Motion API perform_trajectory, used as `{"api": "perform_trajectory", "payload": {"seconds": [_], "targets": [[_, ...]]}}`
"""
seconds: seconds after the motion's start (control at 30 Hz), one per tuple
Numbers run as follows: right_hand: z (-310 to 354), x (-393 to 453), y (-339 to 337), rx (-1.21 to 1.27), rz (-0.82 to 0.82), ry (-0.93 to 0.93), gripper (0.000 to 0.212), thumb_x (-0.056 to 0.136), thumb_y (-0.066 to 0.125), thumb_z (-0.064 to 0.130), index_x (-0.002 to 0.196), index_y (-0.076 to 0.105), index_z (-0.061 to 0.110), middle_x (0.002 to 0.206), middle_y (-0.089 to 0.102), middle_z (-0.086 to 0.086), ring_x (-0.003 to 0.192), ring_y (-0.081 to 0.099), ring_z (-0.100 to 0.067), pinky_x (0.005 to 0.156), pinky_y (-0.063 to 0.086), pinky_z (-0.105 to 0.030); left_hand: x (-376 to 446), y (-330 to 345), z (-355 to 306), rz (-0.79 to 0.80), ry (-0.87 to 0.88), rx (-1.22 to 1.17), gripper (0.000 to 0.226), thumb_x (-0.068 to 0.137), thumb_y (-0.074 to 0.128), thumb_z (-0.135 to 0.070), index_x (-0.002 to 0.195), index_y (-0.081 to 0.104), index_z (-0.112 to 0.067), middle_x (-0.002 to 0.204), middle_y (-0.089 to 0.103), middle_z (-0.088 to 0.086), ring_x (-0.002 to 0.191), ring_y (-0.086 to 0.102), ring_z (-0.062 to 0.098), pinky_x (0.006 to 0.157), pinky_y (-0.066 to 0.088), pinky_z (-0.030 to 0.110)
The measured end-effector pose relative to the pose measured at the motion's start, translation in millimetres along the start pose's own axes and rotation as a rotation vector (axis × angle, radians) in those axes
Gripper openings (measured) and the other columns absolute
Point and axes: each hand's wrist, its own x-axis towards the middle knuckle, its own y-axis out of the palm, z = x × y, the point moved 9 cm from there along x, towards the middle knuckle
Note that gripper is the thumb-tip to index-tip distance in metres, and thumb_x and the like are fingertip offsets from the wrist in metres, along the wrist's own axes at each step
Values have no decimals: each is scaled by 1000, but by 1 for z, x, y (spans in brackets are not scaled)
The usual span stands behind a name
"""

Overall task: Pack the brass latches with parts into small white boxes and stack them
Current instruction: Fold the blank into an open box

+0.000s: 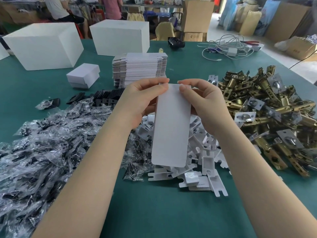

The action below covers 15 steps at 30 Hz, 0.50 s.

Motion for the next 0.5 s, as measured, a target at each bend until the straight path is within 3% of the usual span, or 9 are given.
{"api": "perform_trajectory", "payload": {"seconds": [0.13,0.33,0.5], "targets": [[-6,0,2,29,2,51,8,98,60,20,98,68,20,72,69,12,64,63,-6,54,53,-23,1,0,2,-3,-23,-23,17,89,71,-7,85,78,-22,83,75,0,68,69,15,56,55,23],[2,-1,3,28,46,-10,8,95,65,14,89,66,20,74,71,4,66,63,-11,54,53,-26,1,0,6,-79,-68,-90,20,88,69,-3,79,76,-20,70,72,-1,60,67,10,54,55,20],[26,-3,-5,-31,-9,-208,8,92,69,15,91,69,23,79,67,12,76,61,-7,65,51,-27,-2,9,-10,-22,105,-119,28,88,69,-4,74,81,-25,79,74,-3,73,67,10,68,56,24]]}}
